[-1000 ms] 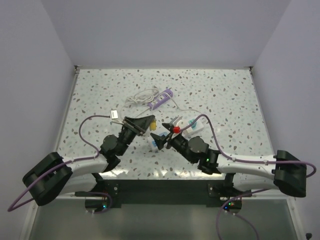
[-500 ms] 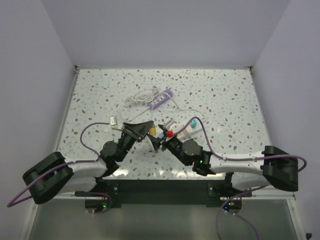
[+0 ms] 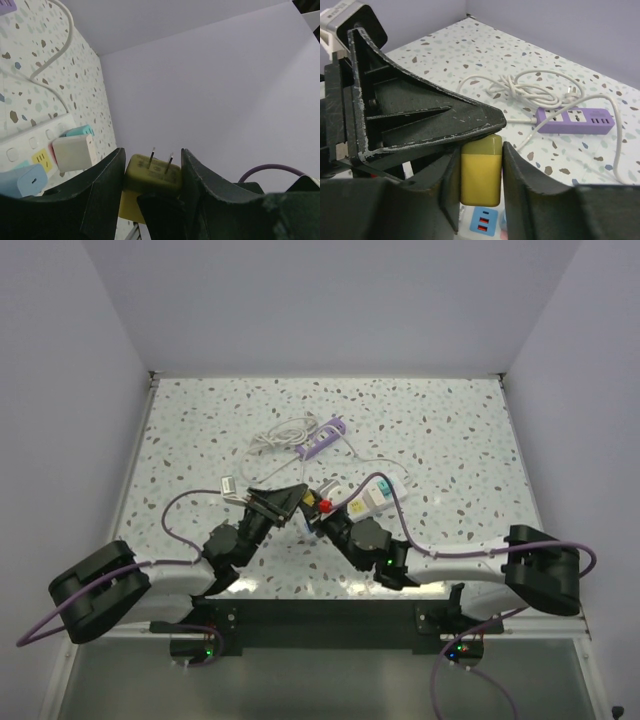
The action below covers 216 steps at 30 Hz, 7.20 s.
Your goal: Insert the plug
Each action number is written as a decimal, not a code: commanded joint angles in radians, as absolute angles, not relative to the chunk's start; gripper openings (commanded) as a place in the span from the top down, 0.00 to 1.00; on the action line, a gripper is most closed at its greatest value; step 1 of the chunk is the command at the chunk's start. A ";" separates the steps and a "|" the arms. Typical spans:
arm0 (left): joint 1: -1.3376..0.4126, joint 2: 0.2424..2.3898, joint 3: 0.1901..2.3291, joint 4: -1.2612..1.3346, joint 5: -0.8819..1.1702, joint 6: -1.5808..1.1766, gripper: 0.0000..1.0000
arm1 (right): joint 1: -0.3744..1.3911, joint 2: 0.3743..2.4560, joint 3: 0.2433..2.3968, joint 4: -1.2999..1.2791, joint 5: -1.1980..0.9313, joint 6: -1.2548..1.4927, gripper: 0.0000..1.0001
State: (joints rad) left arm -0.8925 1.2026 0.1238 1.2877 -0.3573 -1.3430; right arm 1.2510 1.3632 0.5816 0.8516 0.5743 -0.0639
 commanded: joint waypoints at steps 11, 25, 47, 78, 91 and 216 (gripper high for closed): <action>-0.910 1.068 0.100 1.494 -0.279 -1.120 0.48 | 1.239 1.252 0.658 0.562 0.631 -0.073 1.00; -0.724 0.848 0.333 0.845 0.254 -0.805 0.35 | 1.169 0.937 0.664 0.096 0.055 -0.275 1.00; -0.693 0.860 0.295 0.653 0.492 -0.661 0.27 | 1.169 0.968 0.732 -0.049 0.069 -0.347 1.00; -0.793 1.080 0.258 0.966 0.680 -0.793 0.36 | 1.170 0.983 0.764 -0.064 0.113 -0.371 1.00; -0.871 1.151 0.238 1.014 0.651 -0.813 0.34 | 1.172 0.944 0.733 -0.005 0.202 -0.406 1.00; -0.721 1.160 0.270 1.196 0.624 -1.097 0.83 | 1.252 0.962 0.710 0.045 0.348 -0.426 1.00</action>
